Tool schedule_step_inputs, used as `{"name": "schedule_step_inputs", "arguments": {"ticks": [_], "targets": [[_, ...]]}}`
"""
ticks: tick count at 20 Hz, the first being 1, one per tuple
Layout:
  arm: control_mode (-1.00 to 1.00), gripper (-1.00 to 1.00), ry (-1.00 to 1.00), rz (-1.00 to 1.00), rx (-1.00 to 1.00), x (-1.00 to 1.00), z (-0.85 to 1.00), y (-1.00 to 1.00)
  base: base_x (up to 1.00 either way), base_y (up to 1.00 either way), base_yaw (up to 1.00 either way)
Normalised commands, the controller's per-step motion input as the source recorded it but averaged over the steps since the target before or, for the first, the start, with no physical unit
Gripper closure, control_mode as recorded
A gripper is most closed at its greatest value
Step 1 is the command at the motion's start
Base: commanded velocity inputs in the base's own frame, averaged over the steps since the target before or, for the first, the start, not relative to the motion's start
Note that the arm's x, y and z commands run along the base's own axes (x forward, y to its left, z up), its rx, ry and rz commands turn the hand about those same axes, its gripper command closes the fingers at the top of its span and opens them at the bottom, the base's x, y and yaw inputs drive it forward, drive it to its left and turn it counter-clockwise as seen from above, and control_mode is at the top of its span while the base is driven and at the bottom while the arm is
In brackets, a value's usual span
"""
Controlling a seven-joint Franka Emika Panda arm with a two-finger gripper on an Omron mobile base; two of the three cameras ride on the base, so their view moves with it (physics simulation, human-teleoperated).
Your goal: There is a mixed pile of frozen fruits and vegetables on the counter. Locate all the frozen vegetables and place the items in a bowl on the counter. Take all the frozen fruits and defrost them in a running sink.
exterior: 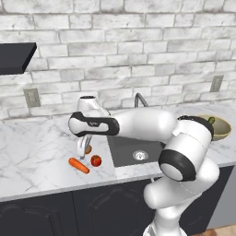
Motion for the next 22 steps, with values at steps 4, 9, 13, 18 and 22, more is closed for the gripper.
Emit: {"name": "schedule_step_inputs", "arguments": {"ticks": [4, 9, 13, 18, 22], "targets": [[-1.0, -1.0, 0.0, 0.0, -0.01, 0.0, -0.23, 0.1, 0.0, 0.0, 0.0], [-1.0, -1.0, 0.0, 0.0, -0.02, 0.01, -0.18, 0.1, 0.0, 0.0, 0.0], [-1.0, -1.0, 0.0, 0.0, -0.01, 0.02, -0.14, 0.06, 0.0, 0.0, 0.0], [-1.0, -1.0, 0.0, 0.0, 0.0, 0.03, -0.1, 0.0, 0.0, 0.0, 0.0], [-1.0, -1.0, 0.0, 0.0, 0.0, 0.01, -0.11, 0.0, 0.0, 0.0, 0.0]]}}
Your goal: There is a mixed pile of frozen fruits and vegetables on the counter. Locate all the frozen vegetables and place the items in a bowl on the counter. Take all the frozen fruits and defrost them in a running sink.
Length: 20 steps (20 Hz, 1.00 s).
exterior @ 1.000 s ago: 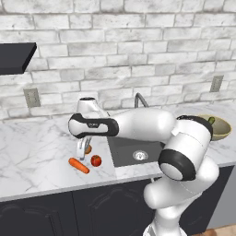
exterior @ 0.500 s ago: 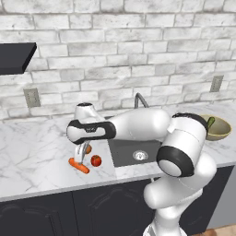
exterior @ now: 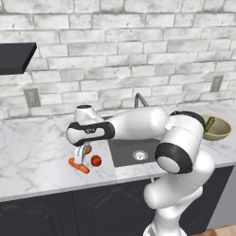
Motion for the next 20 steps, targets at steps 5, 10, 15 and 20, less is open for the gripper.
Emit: {"name": "schedule_step_inputs", "arguments": {"ticks": [5, 10, 15, 20], "targets": [[-1.0, -1.0, 0.0, 0.0, -0.01, 0.0, -0.16, 0.03, 0.0, 0.0, 0.0], [-1.0, -1.0, 0.0, 0.0, 0.0, 0.03, -0.14, 0.03, 0.0, 0.0, 0.0], [-1.0, -1.0, 0.0, 0.0, 0.0, 0.1, -0.09, 0.03, 0.0, 0.0, 0.0], [-1.0, -1.0, 0.0, 0.0, 0.0, 0.1, -0.13, 0.05, 0.0, 0.0, 0.0]]}}
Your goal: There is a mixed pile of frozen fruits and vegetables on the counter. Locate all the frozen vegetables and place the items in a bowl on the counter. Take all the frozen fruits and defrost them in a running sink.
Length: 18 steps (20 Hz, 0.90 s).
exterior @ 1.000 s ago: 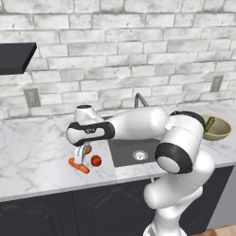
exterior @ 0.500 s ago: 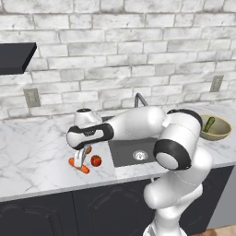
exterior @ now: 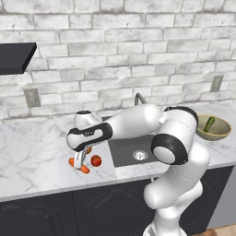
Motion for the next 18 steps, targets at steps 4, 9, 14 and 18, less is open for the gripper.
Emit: {"name": "schedule_step_inputs", "arguments": {"ticks": [4, 9, 14, 18], "targets": [[-1.0, -1.0, 0.0, 0.0, 0.0, 0.11, -0.14, 0.07, 0.0, 0.0, 0.0], [-1.0, -1.0, 0.0, 0.0, 0.0, 0.12, -0.14, 0.09, 0.0, 0.0, 0.0], [-1.0, -1.0, 0.0, 0.0, 0.0, 0.08, -0.19, 0.1, 0.0, 0.0, 0.0], [-1.0, -1.0, 0.0, 0.0, 0.0, 0.09, -0.21, 0.1, 0.0, 0.0, 0.0]]}}
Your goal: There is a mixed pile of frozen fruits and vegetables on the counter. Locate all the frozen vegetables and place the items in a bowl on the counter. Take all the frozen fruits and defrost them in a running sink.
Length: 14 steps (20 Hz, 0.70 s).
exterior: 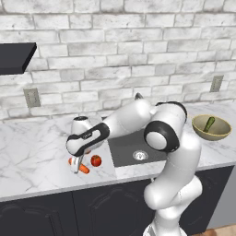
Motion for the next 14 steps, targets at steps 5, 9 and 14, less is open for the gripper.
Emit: {"name": "schedule_step_inputs", "arguments": {"ticks": [5, 9, 14], "targets": [[-1.0, -1.0, 0.0, 0.0, 0.0, 0.1, -0.22, 0.07, 0.0, 0.0, 0.0], [-1.0, 1.0, 0.0, 0.0, 0.0, 0.04, -0.3, 0.07, 0.0, 0.0, 0.0], [-1.0, 1.0, 0.0, 0.0, -0.05, -0.01, -0.29, 0.07, 0.0, 0.0, 0.0]]}}
